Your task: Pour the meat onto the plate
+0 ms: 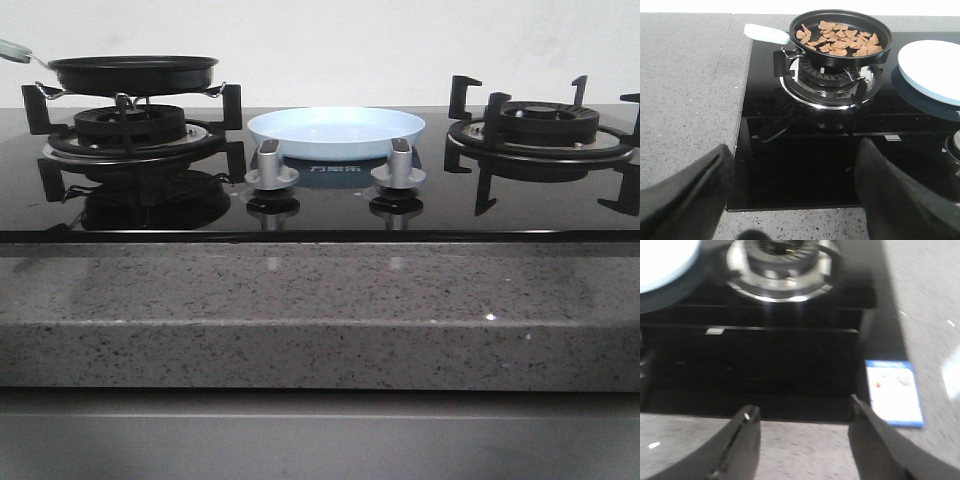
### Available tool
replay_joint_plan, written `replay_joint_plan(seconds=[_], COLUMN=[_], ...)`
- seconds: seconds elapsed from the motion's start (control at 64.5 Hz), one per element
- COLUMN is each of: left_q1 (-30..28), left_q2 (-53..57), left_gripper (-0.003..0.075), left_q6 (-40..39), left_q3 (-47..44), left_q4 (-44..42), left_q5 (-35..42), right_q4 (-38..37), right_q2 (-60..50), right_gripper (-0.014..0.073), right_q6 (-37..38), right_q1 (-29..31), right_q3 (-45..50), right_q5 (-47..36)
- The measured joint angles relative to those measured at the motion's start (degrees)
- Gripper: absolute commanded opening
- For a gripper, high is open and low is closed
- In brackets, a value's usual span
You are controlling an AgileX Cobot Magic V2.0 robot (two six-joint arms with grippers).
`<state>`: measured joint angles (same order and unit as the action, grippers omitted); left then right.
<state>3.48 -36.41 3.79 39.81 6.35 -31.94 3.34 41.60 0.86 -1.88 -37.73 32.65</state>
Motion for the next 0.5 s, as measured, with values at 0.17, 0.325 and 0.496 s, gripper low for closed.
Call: replay_joint_plan(seconds=[0.17,0.325,0.496], left_q1=[0.00,0.00,0.00], left_q2=[0.00,0.00,0.00], left_gripper=[0.0512,0.0512,0.0512], left_q6=[0.00,0.00,0.00], left_q3=[0.00,0.00,0.00], left_q4=[0.00,0.00,0.00], left_q5=[0.25,0.25,0.25], right_q4=[1.63,2.01,2.85], right_q2=[4.02,11.85,20.98], right_gripper=[0.0367,0.0367,0.0367], right_q6=[-2.83,-3.11,-3.11], right_q1=[-5.25,-8.94,-10.44], right_q3=[-5.84,-12.27,-18.98], right_q5=[2.32,3.88,4.70])
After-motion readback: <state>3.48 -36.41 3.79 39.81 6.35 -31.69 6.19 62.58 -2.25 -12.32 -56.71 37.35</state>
